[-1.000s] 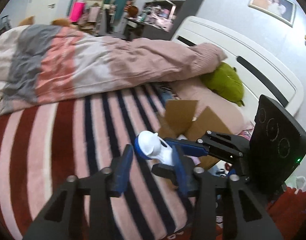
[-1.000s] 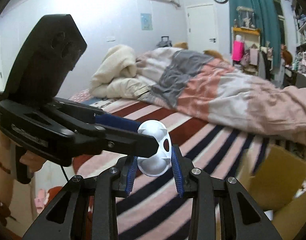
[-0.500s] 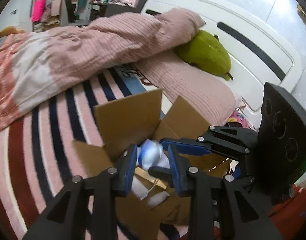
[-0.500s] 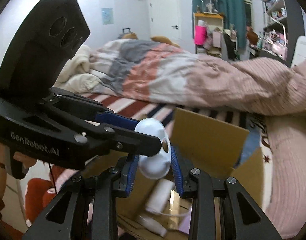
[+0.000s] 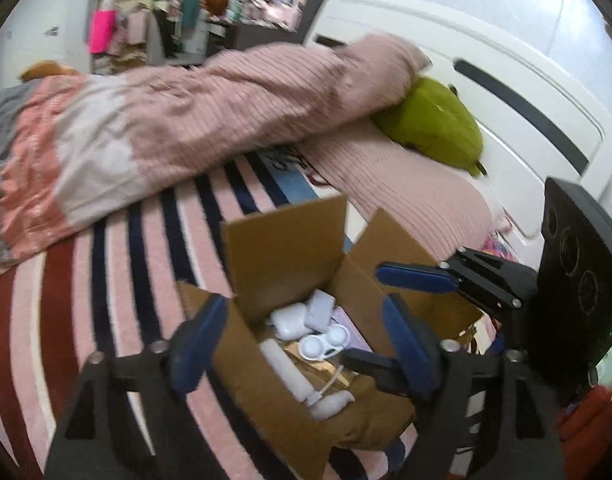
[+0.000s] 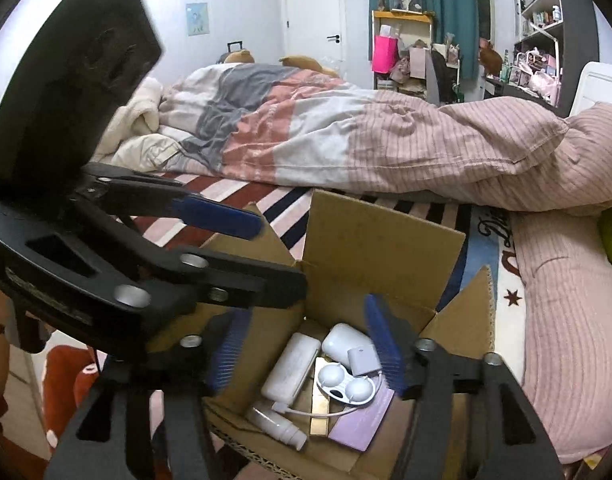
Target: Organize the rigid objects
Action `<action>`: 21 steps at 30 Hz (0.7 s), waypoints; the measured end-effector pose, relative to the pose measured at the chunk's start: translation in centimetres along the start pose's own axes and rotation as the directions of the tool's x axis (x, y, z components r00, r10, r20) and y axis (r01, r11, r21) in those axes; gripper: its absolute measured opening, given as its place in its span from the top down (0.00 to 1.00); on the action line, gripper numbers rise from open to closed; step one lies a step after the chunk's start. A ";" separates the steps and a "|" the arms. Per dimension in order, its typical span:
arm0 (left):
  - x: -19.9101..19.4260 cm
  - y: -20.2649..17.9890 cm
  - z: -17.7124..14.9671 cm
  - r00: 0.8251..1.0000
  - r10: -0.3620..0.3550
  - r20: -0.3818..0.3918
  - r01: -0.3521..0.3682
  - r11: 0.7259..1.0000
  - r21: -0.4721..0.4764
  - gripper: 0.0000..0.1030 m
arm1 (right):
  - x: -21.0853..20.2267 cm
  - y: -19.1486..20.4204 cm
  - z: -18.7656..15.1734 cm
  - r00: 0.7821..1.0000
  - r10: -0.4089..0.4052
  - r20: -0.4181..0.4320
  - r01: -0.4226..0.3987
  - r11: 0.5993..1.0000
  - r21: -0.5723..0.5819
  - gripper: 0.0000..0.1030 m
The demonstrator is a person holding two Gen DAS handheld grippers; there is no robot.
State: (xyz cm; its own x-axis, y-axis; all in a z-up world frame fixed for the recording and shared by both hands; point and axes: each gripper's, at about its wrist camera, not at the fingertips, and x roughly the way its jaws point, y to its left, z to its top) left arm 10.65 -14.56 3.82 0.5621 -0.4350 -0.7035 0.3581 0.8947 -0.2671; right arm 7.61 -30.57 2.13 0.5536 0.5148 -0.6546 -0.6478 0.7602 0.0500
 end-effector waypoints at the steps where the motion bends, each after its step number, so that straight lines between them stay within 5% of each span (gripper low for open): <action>1: -0.9 0.2 -0.2 1.000 0.011 0.023 -0.011 1.000 -0.011 0.22 | -0.2 0.1 0.1 1.000 0.000 0.004 0.000 1.000 0.000 0.35; 8: -5.8 0.9 -1.6 0.970 0.176 0.167 -0.165 0.983 -0.075 0.11 | -2.4 1.3 0.8 0.997 -0.013 0.073 0.014 1.000 -0.015 0.12; 17: -10.3 1.9 -4.7 0.869 0.407 0.282 -0.372 0.912 -0.171 0.05 | -4.8 2.4 1.0 0.981 0.028 0.194 -0.026 1.000 -0.012 0.00; 21: -11.0 2.5 -5.9 0.846 0.457 0.276 -0.420 0.889 -0.184 0.05 | -4.8 2.3 0.5 0.978 0.038 0.206 -0.043 0.999 0.020 0.00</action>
State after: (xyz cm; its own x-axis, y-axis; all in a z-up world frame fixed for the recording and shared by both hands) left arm 0.95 -6.97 7.03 0.8447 0.0125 -0.5351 -0.0551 0.9964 -0.0637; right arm 3.70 -31.13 5.75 0.6247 0.6134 -0.4832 -0.6602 0.7453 0.0928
